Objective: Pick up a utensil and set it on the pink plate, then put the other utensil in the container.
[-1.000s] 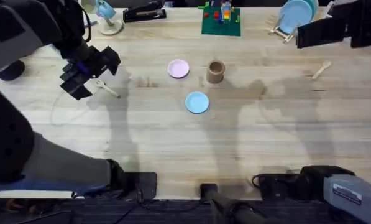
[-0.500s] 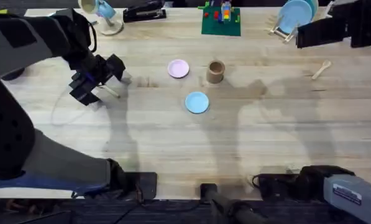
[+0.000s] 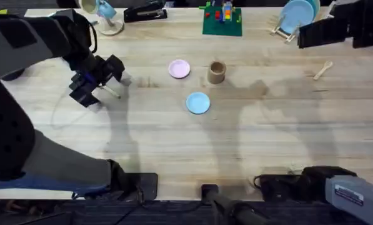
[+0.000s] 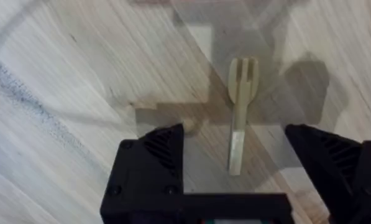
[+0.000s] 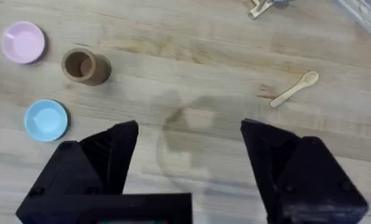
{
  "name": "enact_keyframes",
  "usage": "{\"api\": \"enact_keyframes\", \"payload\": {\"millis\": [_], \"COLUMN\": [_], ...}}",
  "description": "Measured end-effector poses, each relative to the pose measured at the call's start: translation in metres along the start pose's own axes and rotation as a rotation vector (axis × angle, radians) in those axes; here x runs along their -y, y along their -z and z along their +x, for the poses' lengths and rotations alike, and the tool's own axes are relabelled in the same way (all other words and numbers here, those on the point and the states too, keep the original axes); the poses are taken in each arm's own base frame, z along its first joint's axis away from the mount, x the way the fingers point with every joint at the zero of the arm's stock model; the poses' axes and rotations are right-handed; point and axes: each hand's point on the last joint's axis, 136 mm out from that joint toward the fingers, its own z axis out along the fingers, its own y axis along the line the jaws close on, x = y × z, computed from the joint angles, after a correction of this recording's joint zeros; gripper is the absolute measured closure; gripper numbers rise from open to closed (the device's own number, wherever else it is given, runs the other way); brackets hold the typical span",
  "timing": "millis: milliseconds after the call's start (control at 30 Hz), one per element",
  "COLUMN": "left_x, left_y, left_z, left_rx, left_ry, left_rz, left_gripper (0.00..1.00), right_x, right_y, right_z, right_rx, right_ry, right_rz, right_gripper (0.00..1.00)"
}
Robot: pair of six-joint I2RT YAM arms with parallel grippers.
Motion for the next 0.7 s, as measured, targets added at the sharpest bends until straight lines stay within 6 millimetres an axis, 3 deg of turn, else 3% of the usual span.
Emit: {"api": "enact_keyframes", "payload": {"millis": [700], "left_x": [-0.0098], "left_y": [-0.001], "left_z": [-0.0032], "left_rx": [-0.008], "left_ry": [0.061], "left_rz": [-0.017], "left_gripper": [0.006], "right_x": [0.0001], "right_y": [0.0], "right_z": [-0.0004], "right_rx": [0.002], "right_ry": [0.0], "right_rz": [0.0], "right_gripper": [0.007]}}
